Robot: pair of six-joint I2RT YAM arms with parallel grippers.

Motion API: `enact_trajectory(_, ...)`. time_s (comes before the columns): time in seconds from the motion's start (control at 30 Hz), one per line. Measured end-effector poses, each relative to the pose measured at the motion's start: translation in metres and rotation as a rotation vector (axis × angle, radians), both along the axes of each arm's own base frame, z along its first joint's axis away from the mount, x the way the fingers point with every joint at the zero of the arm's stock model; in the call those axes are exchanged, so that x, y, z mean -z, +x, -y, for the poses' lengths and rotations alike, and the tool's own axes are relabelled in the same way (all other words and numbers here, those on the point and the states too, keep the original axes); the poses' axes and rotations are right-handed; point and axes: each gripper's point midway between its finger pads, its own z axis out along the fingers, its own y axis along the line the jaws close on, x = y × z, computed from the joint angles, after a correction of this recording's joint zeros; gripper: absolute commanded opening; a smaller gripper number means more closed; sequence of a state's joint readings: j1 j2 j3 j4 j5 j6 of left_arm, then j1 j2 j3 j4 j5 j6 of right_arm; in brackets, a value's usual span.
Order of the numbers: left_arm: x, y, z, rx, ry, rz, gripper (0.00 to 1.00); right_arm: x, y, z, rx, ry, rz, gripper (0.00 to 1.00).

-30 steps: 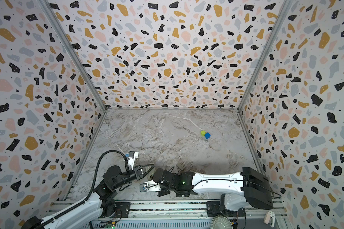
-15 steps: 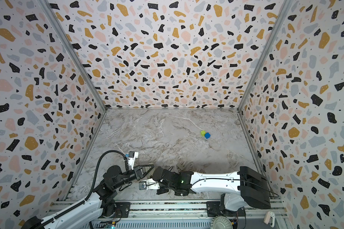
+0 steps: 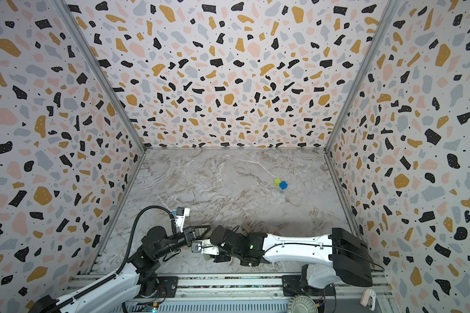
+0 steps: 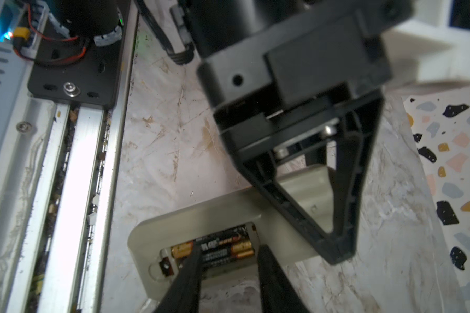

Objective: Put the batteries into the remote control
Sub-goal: 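Lift the right gripper away and move it over the beige cover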

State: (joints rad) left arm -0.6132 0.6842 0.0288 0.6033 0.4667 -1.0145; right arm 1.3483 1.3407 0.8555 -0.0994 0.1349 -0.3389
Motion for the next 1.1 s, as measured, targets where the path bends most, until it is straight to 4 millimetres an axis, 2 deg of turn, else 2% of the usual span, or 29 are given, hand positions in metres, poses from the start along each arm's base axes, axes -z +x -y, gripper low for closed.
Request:
enact_trajectory(0.2, 0.006, 0.005, -0.001, -0.026, 0.016, -0.013, 0.00, -0.030, -0.001, 0.031, 0.111, 0.124, -0.071, 0.63)
enact_trajectory(0.3, 0.009, 0.007, -0.002, -0.037, 0.027, -0.020, 0.00, -0.030, 0.008, 0.043, 0.195, 0.132, -0.110, 0.66)
enact_trajectory(0.4, 0.010, 0.008, -0.003, -0.042, 0.031, -0.016, 0.00, -0.017, 0.027, 0.057, 0.304, 0.099, -0.157, 0.68)
enact_trajectory(0.53, 0.010, 0.009, -0.004, -0.050, 0.039, -0.004, 0.00, 0.011, 0.064, 0.086, 0.493, 0.026, -0.242, 0.70)
enact_trajectory(0.67, 0.010, 0.010, -0.004, -0.055, 0.047, 0.007, 0.00, 0.035, 0.084, 0.112, 0.644, -0.031, -0.329, 0.72)
enact_trajectory(0.83, 0.014, 0.012, -0.004, -0.056, 0.067, 0.010, 0.00, 0.044, 0.089, 0.125, 0.731, -0.022, -0.412, 0.75)
enact_trajectory(1.1, 0.014, 0.017, -0.002, -0.062, 0.091, 0.026, 0.00, 0.071, 0.087, 0.137, 0.815, -0.063, -0.483, 0.82)
